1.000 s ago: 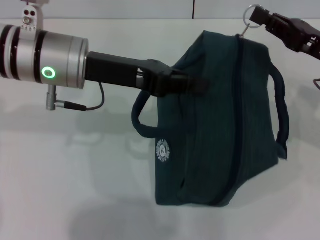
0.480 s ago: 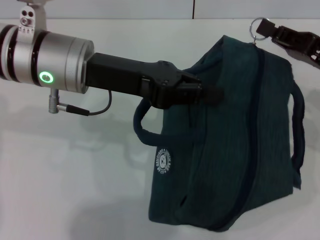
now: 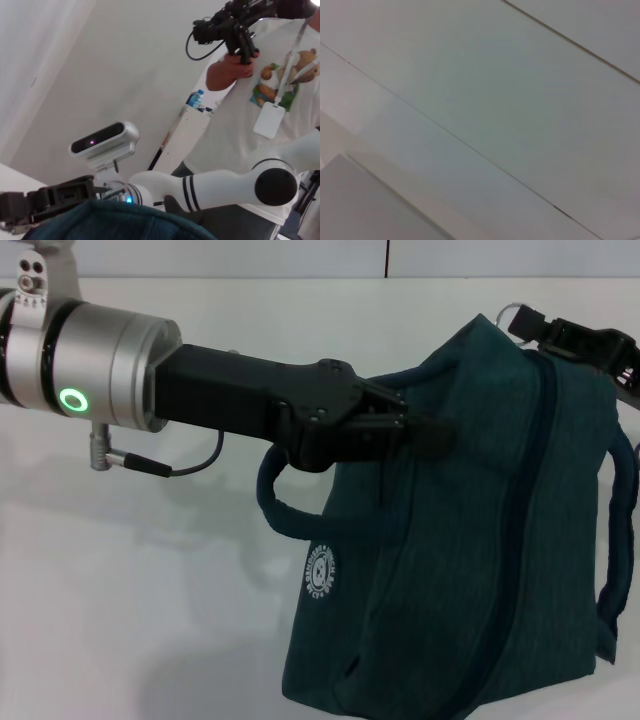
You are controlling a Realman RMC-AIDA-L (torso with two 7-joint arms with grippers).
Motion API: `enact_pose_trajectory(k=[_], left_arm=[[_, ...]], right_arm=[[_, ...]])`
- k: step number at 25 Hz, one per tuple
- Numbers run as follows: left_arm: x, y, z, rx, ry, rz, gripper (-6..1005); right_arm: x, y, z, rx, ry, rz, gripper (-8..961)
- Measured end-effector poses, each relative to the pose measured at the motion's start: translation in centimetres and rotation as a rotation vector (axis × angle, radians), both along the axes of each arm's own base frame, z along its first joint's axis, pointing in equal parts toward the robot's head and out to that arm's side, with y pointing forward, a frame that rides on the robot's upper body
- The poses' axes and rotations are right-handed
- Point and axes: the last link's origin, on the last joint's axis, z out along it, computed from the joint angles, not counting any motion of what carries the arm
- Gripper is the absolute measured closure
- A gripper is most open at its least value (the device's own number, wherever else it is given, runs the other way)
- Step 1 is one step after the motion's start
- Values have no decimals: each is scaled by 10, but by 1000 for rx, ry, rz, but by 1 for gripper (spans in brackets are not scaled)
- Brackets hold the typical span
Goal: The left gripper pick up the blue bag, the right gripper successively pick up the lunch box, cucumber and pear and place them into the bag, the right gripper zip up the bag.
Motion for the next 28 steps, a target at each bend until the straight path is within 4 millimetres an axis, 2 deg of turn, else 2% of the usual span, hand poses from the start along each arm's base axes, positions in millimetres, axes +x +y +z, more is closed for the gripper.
enact_pose_trajectory(k=[14,21,24,28], left_arm=[[4,2,8,33,-65,-4,938],[5,17,3,99,-33,53,914],[6,24,1,134,-22,77,904],[7,34,-3,179,0,117,891]], right_arm=[[-3,0,-5,-4,-12,14,928],[0,-1,0,-6,-16,12,883],[4,-2,5,-1,-22,11,784],[26,-11,25,23,-45,-23,638]])
